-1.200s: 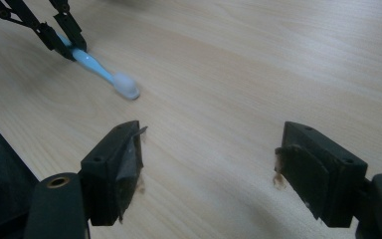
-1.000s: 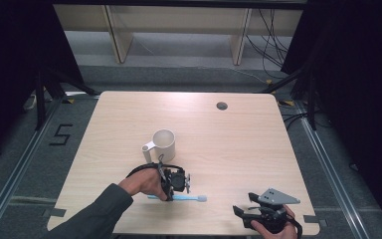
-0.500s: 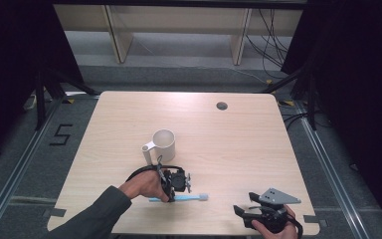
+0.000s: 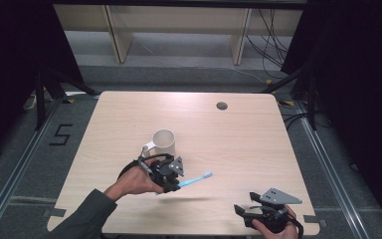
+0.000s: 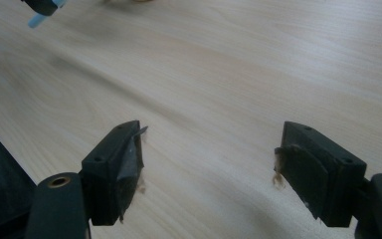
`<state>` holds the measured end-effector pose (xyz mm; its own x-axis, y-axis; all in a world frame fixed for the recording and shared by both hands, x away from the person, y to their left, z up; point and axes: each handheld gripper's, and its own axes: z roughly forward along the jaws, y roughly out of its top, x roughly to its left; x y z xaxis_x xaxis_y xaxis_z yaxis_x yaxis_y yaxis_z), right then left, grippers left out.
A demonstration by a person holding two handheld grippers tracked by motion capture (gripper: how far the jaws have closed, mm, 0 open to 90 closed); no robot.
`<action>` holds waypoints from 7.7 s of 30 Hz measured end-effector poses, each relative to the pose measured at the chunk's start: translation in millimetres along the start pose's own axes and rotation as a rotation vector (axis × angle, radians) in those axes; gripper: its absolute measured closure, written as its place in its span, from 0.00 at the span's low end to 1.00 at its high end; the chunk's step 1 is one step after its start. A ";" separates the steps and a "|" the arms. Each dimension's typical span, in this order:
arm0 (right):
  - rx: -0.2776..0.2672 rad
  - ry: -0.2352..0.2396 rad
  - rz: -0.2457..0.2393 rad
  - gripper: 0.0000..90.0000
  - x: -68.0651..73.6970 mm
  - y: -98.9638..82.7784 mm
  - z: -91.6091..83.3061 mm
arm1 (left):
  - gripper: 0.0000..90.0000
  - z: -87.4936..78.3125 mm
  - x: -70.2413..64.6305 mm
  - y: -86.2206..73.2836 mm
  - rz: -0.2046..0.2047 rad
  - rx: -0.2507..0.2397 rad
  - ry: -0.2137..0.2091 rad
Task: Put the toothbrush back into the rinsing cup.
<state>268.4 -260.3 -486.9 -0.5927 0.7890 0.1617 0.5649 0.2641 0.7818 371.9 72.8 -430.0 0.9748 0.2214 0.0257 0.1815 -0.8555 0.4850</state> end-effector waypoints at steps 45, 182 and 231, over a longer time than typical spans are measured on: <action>-0.003 -0.012 0.013 0.29 -0.2 -0.6 -0.3 | 0.87 -59.6 12.8 -42.8 -0.281 -0.754 0.282; 0.002 -0.007 0.014 0.29 0.2 -1.1 1.8 | 0.54 -1.4 44.7 -128.0 -0.426 -0.960 0.583; -0.007 -0.016 -0.022 0.29 -1.6 -0.4 2.0 | 0.27 -30.6 26.5 -138.2 -0.432 -0.852 0.528</action>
<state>270.2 -260.6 -488.6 -0.5957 0.7918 0.1348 0.5478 0.2777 0.7892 368.7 211.2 -469.6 0.6350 0.7723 -0.0194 0.1481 -0.0970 0.9842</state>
